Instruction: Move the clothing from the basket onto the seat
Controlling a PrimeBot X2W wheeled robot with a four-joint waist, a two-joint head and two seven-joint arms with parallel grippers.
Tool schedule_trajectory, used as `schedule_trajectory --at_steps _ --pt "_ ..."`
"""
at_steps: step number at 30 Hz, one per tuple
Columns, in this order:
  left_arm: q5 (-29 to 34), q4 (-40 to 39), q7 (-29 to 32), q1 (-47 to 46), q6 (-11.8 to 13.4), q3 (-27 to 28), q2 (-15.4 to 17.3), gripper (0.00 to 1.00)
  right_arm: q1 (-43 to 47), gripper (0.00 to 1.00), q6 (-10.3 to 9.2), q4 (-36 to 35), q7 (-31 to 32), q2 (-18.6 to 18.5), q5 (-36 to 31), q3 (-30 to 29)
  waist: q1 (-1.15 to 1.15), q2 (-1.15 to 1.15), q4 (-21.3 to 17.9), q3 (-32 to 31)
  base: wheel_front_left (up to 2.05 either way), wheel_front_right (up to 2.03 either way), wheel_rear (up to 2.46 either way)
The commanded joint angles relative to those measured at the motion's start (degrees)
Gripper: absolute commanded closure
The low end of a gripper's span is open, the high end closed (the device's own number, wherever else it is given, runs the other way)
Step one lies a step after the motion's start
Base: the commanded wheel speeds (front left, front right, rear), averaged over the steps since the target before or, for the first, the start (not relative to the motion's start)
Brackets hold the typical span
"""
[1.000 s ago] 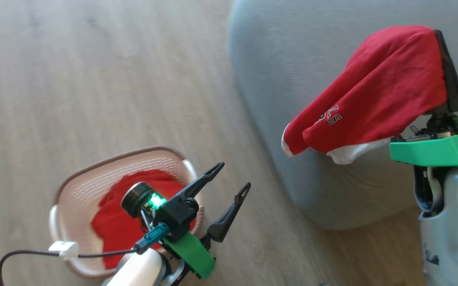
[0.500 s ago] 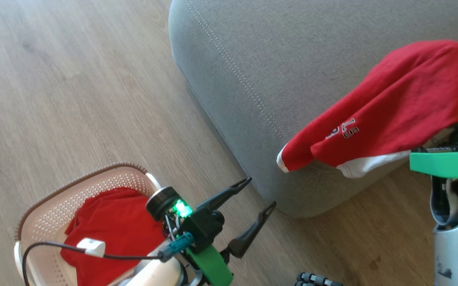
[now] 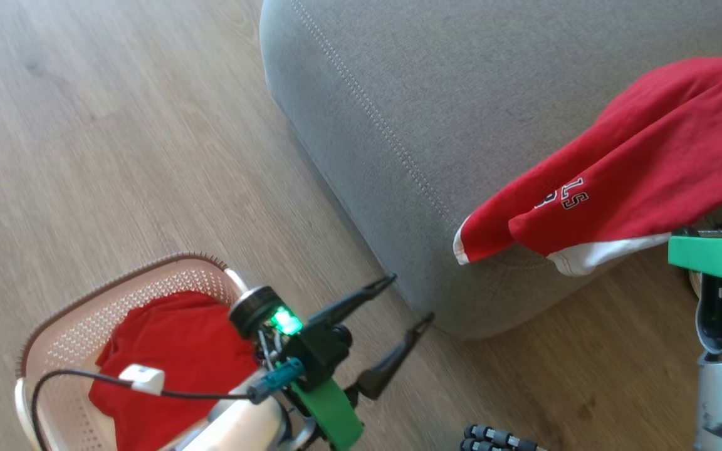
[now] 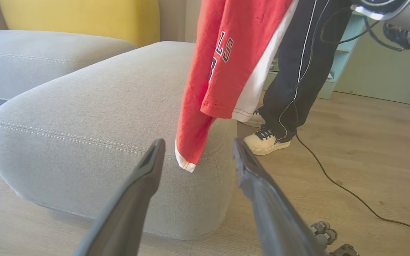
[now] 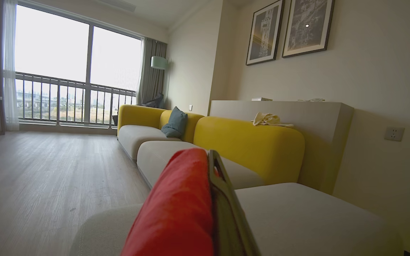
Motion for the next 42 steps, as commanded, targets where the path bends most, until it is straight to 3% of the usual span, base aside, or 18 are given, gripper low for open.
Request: schedule_trajectory --at_steps 1,6,16,20,26,31,42 --pt "0.04 -1.88 -0.29 -1.81 -0.07 2.28 0.58 0.00 -1.13 1.00 -0.01 -1.99 -0.05 -0.03 0.20 1.12 0.00 0.00 0.02 0.47 0.00 0.00 0.00" --pt "0.72 -2.40 -0.29 -2.16 -0.07 3.90 1.88 0.00 -5.71 1.00 -0.01 -2.36 -0.05 -3.51 1.09 1.18 0.00 0.00 -0.07 3.07 0.00 0.00 0.00" --pt "2.56 -4.16 -0.29 -5.45 -0.07 5.22 7.30 0.00 -22.01 1.00 -0.01 1.10 -0.05 -11.83 3.48 -2.10 0.00 0.00 0.07 14.29 0.00 0.00 0.00" --pt "3.38 -5.06 -0.29 -6.78 -0.07 6.39 9.30 0.00 -29.34 1.00 -0.01 6.48 -0.05 -15.14 5.09 -4.82 0.00 0.00 0.94 19.11 0.00 0.00 0.00" --pt "3.85 -6.07 -0.29 -8.08 -0.07 6.36 12.17 0.00 -37.84 1.00 -0.01 15.36 -0.05 -17.19 7.40 -10.42 0.00 0.00 2.69 24.59 0.00 0.00 0.00" --pt "3.68 -6.81 -0.29 -9.82 -0.07 6.47 14.54 0.00 -45.66 1.00 -0.01 24.92 -0.05 -21.09 4.52 -13.33 0.00 0.00 5.14 29.27 0.00 0.00 0.00" --pt "4.56 -9.30 -0.29 -12.73 -0.07 8.37 13.69 0.00 -59.03 1.00 -0.01 40.64 -0.05 -24.95 -3.51 -21.93 0.00 0.00 13.11 36.15 0.00 0.00 0.00"
